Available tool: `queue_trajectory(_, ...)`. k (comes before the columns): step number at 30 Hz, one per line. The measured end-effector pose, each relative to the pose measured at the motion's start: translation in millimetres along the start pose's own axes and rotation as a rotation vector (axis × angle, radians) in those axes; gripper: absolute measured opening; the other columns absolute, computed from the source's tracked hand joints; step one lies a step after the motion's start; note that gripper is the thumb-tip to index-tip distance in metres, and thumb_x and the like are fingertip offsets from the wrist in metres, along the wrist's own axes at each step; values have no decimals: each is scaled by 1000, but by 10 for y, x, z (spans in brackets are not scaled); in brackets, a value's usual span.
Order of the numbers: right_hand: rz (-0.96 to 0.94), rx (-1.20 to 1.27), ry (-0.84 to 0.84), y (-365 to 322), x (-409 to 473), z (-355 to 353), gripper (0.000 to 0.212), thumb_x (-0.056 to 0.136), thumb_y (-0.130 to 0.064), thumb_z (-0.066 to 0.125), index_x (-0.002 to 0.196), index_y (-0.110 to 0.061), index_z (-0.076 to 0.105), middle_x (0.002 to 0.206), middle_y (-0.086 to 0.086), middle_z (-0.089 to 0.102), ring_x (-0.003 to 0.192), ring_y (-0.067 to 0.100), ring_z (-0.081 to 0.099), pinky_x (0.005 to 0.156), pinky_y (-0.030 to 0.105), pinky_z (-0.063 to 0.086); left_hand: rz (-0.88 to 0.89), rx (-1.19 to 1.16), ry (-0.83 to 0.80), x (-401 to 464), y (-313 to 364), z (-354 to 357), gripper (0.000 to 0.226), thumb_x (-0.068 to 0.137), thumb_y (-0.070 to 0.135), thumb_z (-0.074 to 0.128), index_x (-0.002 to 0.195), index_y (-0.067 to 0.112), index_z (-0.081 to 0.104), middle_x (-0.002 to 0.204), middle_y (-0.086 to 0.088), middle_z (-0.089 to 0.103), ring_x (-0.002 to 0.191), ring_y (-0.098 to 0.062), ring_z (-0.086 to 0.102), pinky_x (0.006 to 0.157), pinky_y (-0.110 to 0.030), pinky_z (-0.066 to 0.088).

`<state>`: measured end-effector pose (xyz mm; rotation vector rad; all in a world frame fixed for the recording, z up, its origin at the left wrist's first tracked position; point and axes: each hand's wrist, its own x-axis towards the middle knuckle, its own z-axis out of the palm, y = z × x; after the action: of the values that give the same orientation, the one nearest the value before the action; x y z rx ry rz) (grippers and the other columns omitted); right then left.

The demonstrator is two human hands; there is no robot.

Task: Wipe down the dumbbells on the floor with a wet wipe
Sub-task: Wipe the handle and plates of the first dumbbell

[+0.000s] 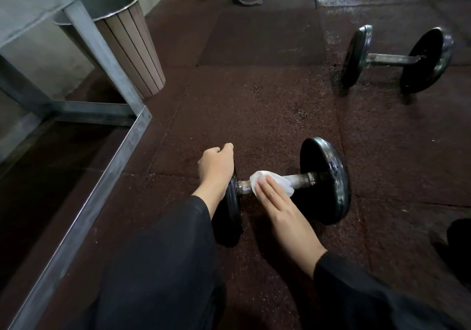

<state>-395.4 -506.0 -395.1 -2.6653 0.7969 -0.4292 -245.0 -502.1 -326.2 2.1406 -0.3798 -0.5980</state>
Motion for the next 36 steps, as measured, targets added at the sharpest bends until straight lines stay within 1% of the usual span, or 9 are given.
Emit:
queue_trajectory(4, -66, -2, -6, -72, 40, 47, 55, 76, -1, 28, 125, 7, 54, 134, 19, 52, 132, 23, 25, 112, 21, -12, 3, -13, -10, -8, 8, 0, 24, 90, 33, 48, 79, 13, 57, 63, 3, 46, 59, -14, 40, 60, -32, 34)
queue_trajectory(8, -156, -167, 9, 46, -85, 176, 54, 79, 0, 31, 130, 5, 49, 139, 15, 47, 144, 23, 2, 115, 36, 2, -4, -8, -16, -13, 10, -12, 26, 90, 32, 48, 73, 13, 53, 62, 3, 44, 60, -15, 40, 64, -32, 33)
queue_trajectory(11, -72, -108, 65, 200, -219, 177, 56, 79, 3, 32, 133, 4, 44, 142, 15, 43, 145, 17, -6, 116, 32, 6, -1, -11, -13, -17, -4, -6, 33, 91, 33, 48, 65, 12, 47, 64, 3, 44, 62, -15, 39, 64, -31, 31)
queue_trajectory(18, 38, 11, 121, 76, -36, 65, 56, 73, 8, 33, 126, 9, 52, 134, 22, 50, 131, 23, 27, 113, 11, -7, 26, 15, 12, -18, 10, 2, 42, 90, 30, 48, 55, 14, 29, 56, 2, 33, 53, -16, 31, 52, -34, 25)
queue_trajectory(22, 21, -109, 86, 59, -97, 16, 50, 79, -3, 33, 121, 5, 59, 130, 15, 57, 129, 26, 43, 111, 22, 21, 24, 26, 17, -26, 19, -4, 46, 90, 30, 48, 54, 16, 24, 55, 1, 31, 52, -16, 29, 51, -33, 23)
queue_trajectory(25, 109, -141, 139, 133, -60, -67, 50, 77, -3, 32, 117, 7, 61, 123, 19, 61, 119, 32, 54, 109, 24, 28, 30, 22, 23, -32, 15, -3, 47, 90, 29, 49, 53, 16, 23, 55, 1, 30, 52, -16, 29, 51, -33, 24)
queue_trajectory(31, 189, -230, 129, 7, 169, -184, 46, 70, -6, 31, 95, 5, 69, 93, 14, 70, 90, 30, 70, 78, 31, 55, 28, 33, 27, -21, 17, 2, 47, 89, 30, 49, 52, 16, 26, 55, 0, 33, 52, -16, 31, 52, -33, 27)
queue_trajectory(33, 236, -307, 51, -28, 119, -215, 45, 71, -3, 29, 90, 6, 69, 84, 15, 67, 81, 30, 67, 67, 32, 58, 30, 34, 28, -21, 10, 4, 47, 90, 30, 49, 52, 16, 25, 55, 1, 33, 52, -16, 31, 52, -33, 26)
queue_trajectory(36, 319, -459, -48, -64, 162, -243, 48, 73, -1, 23, 85, 9, 69, 79, 20, 64, 77, 32, 64, 71, 35, 56, 33, 29, 35, -21, 5, 1, 47, 90, 30, 49, 53, 16, 24, 55, 0, 32, 52, -16, 30, 52, -32, 25)
